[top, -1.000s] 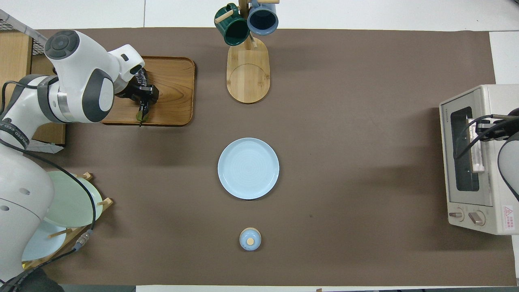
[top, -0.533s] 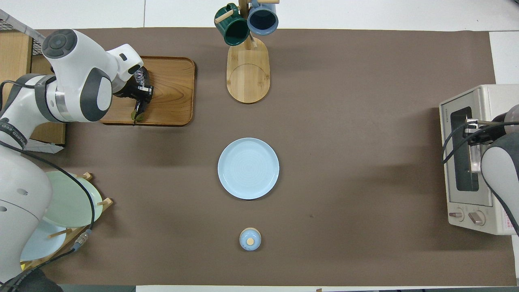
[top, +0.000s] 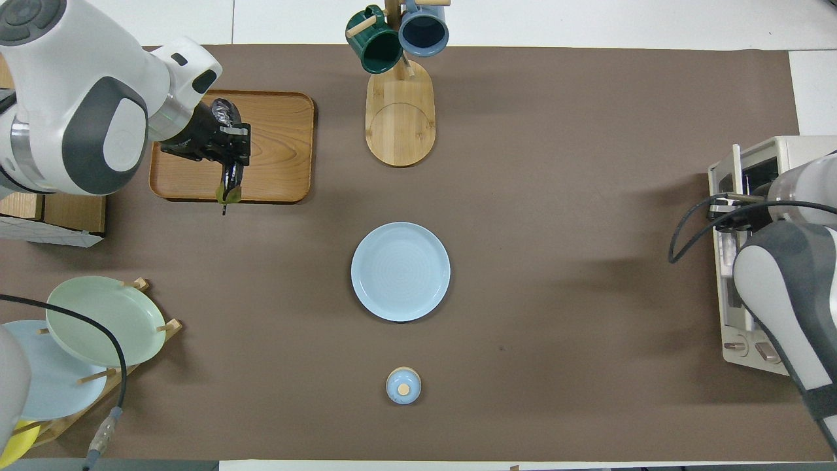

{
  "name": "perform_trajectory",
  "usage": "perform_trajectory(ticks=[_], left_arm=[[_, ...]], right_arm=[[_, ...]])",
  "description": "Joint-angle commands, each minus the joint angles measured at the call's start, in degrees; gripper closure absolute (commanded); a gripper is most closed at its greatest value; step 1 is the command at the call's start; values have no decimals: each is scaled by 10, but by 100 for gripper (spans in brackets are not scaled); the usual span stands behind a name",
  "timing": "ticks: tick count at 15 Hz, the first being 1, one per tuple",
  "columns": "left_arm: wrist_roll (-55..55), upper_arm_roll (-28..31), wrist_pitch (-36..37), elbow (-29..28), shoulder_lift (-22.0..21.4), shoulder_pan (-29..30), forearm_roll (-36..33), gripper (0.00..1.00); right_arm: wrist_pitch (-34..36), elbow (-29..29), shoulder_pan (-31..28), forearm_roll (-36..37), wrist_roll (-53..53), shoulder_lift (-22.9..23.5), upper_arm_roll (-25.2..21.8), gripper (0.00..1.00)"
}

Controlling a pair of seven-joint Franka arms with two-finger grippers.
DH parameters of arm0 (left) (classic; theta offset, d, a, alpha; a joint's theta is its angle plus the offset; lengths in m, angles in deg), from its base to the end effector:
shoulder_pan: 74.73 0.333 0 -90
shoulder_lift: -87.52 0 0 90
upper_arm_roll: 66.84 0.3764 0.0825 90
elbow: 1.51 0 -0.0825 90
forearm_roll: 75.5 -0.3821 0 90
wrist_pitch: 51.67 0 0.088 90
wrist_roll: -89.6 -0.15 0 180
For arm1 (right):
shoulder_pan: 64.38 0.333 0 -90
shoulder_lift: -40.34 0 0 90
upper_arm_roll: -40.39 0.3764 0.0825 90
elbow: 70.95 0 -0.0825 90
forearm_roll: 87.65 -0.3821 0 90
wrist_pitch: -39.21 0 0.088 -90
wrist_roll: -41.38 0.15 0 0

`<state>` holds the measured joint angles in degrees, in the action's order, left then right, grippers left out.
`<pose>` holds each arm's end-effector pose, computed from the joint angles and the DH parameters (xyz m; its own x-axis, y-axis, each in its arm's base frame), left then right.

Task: Put eggplant into oven
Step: 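Carry the eggplant over the blue plate while the right gripper reaches the oven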

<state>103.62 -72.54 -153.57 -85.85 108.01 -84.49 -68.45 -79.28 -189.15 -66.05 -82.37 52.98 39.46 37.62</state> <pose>0.6535 -0.1872 0.4869 0.9962 0.0027 -0.0874 0.0146 -0.9906 0.1360 0.5430 -0.0505 0.4607 0.9718 -0.2332 0.0345 -0.2352 -0.9690 0.0756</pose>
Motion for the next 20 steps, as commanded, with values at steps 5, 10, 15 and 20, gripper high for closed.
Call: perform_trajectory(ticks=[5,10,15,20], left_arm=[[161,8,-35,-105,-77,-144,22,100],[240,9,-217,-259,-102,-249,22,100],[262,10,-327,-332,-95,-280,22,100],[262,10,-330,-340,-85,-281,22,100]], right_arm=[[-145,-39,13,-19,19,55,0,100],[-165,-42,32,-55,19,86,0,100],[-174,-43,32,-56,19,112,0,100],[-191,-46,63,-61,46,113,6,100]])
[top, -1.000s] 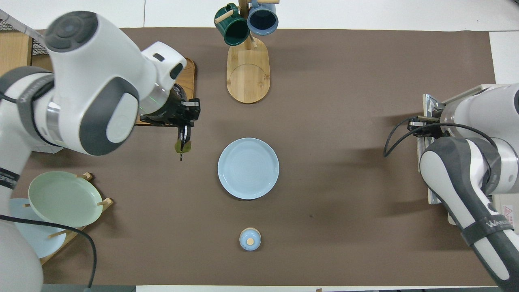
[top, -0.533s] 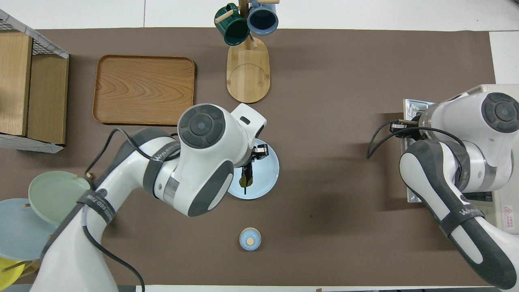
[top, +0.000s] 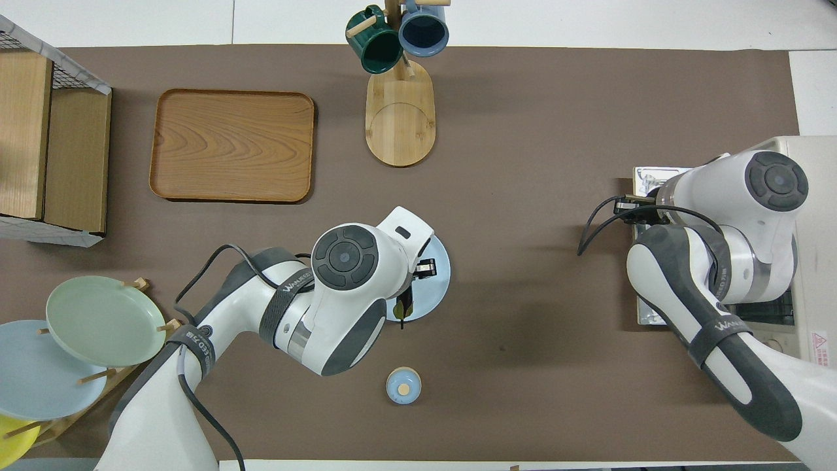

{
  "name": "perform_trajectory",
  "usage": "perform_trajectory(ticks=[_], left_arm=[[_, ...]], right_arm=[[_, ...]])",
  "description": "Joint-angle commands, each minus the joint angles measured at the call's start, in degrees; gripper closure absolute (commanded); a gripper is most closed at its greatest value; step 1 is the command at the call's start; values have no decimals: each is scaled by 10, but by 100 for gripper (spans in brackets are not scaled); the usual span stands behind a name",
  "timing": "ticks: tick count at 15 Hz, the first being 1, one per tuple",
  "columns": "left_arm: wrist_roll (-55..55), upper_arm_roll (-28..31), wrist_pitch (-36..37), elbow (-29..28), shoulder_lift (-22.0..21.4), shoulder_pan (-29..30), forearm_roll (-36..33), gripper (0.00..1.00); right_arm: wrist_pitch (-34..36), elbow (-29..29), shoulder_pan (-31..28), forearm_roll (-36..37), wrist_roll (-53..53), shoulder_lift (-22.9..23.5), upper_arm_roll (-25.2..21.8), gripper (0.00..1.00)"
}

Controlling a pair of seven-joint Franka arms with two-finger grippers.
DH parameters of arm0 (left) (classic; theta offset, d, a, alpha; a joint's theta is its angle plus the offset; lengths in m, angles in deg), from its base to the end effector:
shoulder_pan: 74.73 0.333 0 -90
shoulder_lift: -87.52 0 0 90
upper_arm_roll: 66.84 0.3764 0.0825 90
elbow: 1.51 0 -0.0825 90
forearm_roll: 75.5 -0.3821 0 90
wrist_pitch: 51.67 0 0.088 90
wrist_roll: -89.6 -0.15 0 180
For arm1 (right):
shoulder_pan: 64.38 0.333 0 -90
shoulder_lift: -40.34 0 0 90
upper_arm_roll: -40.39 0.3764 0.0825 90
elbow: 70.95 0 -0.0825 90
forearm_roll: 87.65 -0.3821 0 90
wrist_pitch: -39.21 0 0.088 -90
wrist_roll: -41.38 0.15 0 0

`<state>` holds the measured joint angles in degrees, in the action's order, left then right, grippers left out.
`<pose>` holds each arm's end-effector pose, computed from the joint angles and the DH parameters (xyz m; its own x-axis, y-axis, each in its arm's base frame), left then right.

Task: Put eggplant into oven
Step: 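Carry the eggplant over the blue plate while the right gripper reaches the oven, then lower the eggplant onto the plate while the right gripper opens the oven door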

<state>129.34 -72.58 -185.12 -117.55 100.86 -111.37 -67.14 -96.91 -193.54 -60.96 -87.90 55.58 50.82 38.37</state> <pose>0.4500 -0.4171 0.3594 0.9980 0.0513 -0.0372 0.0562 -0.9878 0.1450 0.5807 0.0148 0.3424 0.9732 -0.2237 0.0525 -0.2235 -0.9746 -0.0100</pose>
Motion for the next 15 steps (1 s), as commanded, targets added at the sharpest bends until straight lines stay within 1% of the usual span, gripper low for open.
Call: perform_trajectory(ticks=[1,3,5,6,7,8,9,10,12,14,15], left_arm=[[3,11,-15,-23,-14,-12,9,100],[-3,11,-16,-23,-13,-12,8,100],[-9,12,-15,-23,-13,-8,7,99],[-15,12,-15,-23,-13,-5,7,46],[-17,12,-15,-23,-13,-5,7,0],[-17,12,-12,-22,-13,-4,7,0],[-18,14,-9,-18,-14,-2,7,0],[-19,14,-4,-16,-19,3,7,0],[-47,14,41,5,-33,39,5,0],[-96,14,117,52,-46,91,5,0],[-123,14,159,84,-48,119,5,0]], right_arm=[[-24,0,20,-5,20,1,-2,100],[-35,9,47,-7,26,6,-2,100],[-13,44,82,-8,42,14,-2,100],[-5,57,97,-8,66,15,-2,100],[3,68,106,-7,81,16,-2,92],[23,84,115,-6,85,18,-2,79],[49,104,119,-6,85,20,-2,62],[73,122,119,-6,84,21,-2,57],[126,169,128,-6,86,30,-2,57],[172,205,149,-3,90,38,-2,57],[182,224,170,-1,114,42,-2,57]])
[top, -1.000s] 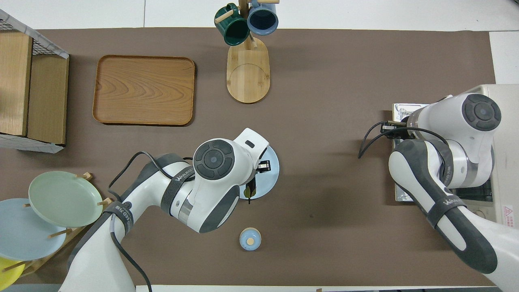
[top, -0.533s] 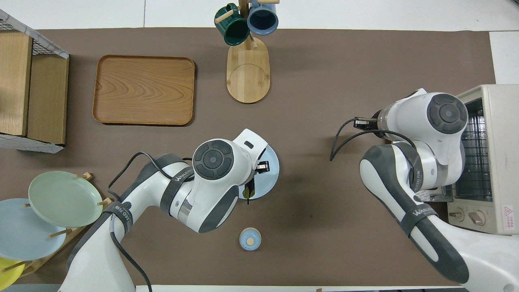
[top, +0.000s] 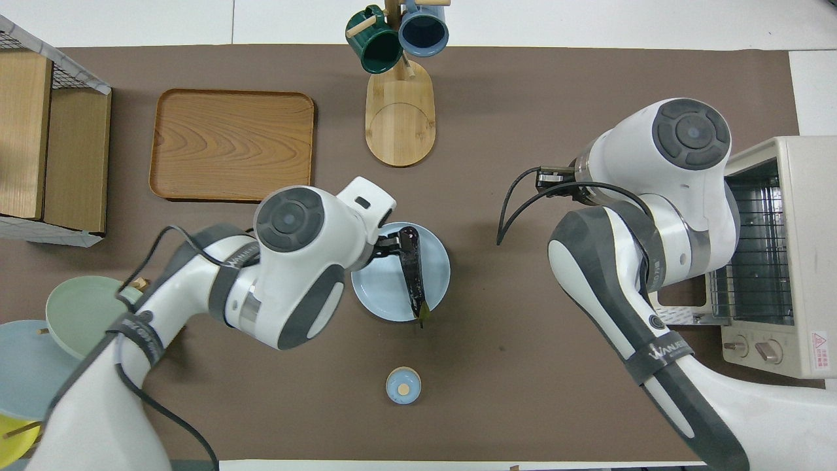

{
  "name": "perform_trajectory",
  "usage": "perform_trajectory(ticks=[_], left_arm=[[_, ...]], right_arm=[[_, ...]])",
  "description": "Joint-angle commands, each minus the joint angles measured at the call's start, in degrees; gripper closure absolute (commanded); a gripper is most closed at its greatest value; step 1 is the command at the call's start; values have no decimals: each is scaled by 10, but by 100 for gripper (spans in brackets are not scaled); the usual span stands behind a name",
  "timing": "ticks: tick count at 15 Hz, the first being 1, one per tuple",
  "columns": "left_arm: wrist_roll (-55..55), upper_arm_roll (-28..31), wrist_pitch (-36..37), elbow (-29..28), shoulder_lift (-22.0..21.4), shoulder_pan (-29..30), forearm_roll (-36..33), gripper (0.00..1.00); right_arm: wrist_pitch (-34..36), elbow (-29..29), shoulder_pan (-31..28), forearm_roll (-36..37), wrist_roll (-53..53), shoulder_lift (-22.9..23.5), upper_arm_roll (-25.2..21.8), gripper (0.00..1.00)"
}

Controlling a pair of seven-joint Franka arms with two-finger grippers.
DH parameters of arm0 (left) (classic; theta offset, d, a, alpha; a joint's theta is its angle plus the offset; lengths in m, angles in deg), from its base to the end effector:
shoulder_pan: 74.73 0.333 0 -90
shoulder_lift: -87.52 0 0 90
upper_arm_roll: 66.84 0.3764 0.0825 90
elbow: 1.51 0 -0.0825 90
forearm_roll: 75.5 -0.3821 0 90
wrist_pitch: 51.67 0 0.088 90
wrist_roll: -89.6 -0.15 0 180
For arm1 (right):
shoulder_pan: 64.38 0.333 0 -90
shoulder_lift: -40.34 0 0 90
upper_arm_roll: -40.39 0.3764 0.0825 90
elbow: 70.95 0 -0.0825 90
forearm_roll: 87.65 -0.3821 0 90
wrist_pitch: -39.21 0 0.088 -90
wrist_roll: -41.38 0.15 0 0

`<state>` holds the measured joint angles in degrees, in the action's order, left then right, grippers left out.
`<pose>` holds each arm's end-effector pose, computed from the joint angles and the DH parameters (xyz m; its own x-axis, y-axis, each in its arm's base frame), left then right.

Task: Put eggplant into oven
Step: 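Lower the eggplant onto the plate while the right gripper opens the oven door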

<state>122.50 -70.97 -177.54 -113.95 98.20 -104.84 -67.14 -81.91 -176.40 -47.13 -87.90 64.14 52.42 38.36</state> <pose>0.5007 -0.3510 0.4033 0.9976 0.0583 -0.0380 0.0629 -0.9887 0.1362 0.6110 0.1679 0.4362 0.9894 -0.1327 0.0592 -0.1317 -0.9911 -0.0210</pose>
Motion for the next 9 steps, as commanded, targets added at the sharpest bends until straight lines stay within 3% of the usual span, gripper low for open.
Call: perform_trajectory(ticks=[1,4,9], left_arm=[[-82,-2,126,83,-22,82,5,0],[-159,-1,203,150,-23,166,-1,0],[-254,-2,245,158,-65,244,-54,0]], right_arm=[[33,60,51,2,59,31,-2,57],[40,84,115,14,117,36,-1,57],[48,171,244,52,246,107,-1,57]])
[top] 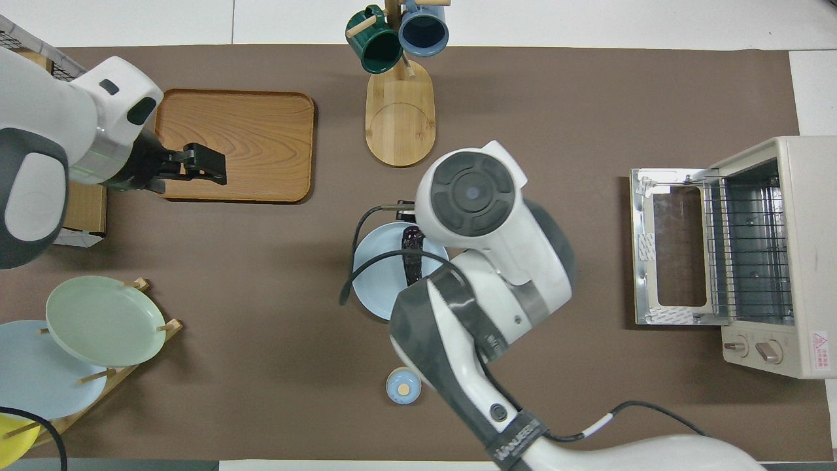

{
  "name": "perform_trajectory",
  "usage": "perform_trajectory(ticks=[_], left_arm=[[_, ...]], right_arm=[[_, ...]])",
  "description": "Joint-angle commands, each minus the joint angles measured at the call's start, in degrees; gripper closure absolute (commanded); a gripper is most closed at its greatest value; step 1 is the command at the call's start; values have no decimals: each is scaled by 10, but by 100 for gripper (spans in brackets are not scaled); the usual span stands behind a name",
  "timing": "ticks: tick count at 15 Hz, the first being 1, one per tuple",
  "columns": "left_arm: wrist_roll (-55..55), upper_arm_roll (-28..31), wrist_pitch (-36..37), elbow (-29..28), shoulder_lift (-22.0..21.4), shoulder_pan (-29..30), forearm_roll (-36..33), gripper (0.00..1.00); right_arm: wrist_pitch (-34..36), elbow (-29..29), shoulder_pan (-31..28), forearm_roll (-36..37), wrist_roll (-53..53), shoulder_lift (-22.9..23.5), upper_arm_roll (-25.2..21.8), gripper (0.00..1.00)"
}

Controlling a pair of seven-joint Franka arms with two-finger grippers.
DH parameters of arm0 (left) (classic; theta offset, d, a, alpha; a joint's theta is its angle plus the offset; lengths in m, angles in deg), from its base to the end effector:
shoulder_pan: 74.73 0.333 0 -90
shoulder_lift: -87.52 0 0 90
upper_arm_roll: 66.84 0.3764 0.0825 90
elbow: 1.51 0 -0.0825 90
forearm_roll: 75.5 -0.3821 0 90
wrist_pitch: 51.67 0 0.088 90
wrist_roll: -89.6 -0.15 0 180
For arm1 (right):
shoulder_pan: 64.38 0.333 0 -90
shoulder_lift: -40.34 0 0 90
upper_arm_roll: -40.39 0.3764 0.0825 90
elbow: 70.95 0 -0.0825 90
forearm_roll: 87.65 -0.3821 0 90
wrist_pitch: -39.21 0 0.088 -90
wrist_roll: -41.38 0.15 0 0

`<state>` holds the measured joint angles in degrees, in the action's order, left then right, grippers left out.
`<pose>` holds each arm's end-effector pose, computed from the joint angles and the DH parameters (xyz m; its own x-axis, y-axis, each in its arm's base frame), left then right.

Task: Put eggplant into oven
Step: 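Move the right gripper to the rim of the blue plate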

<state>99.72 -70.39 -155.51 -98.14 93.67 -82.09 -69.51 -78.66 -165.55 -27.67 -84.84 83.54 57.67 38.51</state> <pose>0.5910 -0.1255 0.5469 0.9999 0.0106 -0.0020 0.0108 -0.9939 0.1097 0.5588 0.3861 0.4617 0.9879 -0.1060 0.1133 -0.1034 -0.9942 -0.0281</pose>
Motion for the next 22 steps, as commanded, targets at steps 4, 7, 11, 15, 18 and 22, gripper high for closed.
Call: perform_trajectory(ticks=[4,7,11,15,18,22], left_arm=[[-51,-8,72,-7,-61,37,-38,0],[-47,-8,93,-32,-94,37,-38,0],[-48,-7,91,-22,-91,38,-39,0],[-52,-8,133,23,-73,51,-57,0],[-53,-9,216,79,-54,53,-56,0],[-58,-14,225,67,-54,80,-37,0]], right_arm=[[-7,100,96,31,120,105,-2,54],[-41,60,108,45,116,101,-1,53],[-123,0,108,44,115,96,-1,53],[-134,0,103,49,78,103,-1,53],[-146,-5,108,44,77,105,2,53],[-196,-54,121,44,74,97,2,51]])
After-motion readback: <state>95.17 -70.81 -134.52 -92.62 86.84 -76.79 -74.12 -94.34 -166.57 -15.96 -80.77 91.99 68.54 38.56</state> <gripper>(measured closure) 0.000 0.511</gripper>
